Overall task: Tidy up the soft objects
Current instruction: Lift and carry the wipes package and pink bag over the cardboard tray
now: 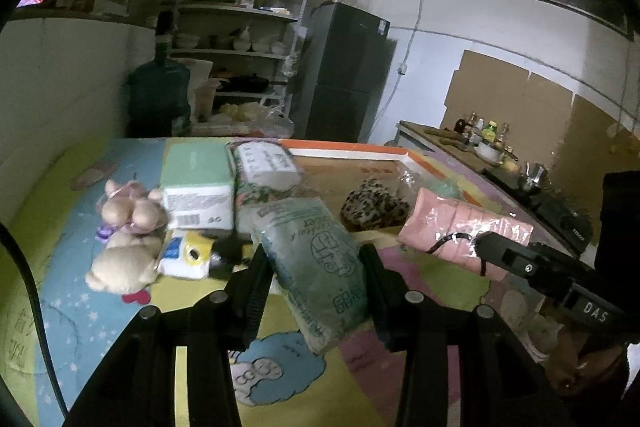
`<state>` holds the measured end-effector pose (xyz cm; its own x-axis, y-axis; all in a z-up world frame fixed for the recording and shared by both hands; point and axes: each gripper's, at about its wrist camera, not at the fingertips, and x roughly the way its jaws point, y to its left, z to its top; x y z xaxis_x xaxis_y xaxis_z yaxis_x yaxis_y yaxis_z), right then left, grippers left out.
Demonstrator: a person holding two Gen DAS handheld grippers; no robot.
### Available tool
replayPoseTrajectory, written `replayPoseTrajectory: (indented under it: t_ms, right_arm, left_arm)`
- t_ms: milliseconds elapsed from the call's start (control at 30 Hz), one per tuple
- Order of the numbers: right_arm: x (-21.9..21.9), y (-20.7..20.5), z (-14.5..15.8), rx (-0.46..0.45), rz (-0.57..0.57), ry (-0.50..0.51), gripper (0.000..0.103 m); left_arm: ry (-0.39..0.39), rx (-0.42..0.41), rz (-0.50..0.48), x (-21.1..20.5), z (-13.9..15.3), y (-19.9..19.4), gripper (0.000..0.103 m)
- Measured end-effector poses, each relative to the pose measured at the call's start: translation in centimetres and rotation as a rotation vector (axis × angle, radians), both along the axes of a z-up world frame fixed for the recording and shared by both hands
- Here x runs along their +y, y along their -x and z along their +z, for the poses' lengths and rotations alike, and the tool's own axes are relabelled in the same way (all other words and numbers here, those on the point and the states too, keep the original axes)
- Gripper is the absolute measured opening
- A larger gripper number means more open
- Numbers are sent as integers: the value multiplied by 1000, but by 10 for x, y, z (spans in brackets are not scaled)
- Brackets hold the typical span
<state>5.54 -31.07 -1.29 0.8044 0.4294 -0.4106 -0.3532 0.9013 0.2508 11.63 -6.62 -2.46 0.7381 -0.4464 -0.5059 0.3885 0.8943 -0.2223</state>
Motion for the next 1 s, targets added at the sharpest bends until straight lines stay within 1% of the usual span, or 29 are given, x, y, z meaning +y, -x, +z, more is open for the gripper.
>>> replayPoseTrajectory:
  t_ms: [167, 467, 767, 867, 1000]
  right_arm:
    - [-9, -4, 4, -15, -23, 0, 17]
    - [-22, -12, 6, -30, -54, -1, 17]
    - [-42, -27, 12, -43, -91, -13, 17]
    - [-49, -35, 14, -46, -100, -10, 17]
    - [-59, -49, 17, -47, -120, -6, 17]
  left_arm:
    - [-2, -19, -34, -16, 8, -6, 45]
    - [-5, -29, -77, -43, 17, -23, 45]
    - [-26, -6, -90, -69, 19, -47, 44]
    - [-30, -11, -90, -78, 24, -57, 44]
    - [-22, -8, -88, -88, 27, -71, 44]
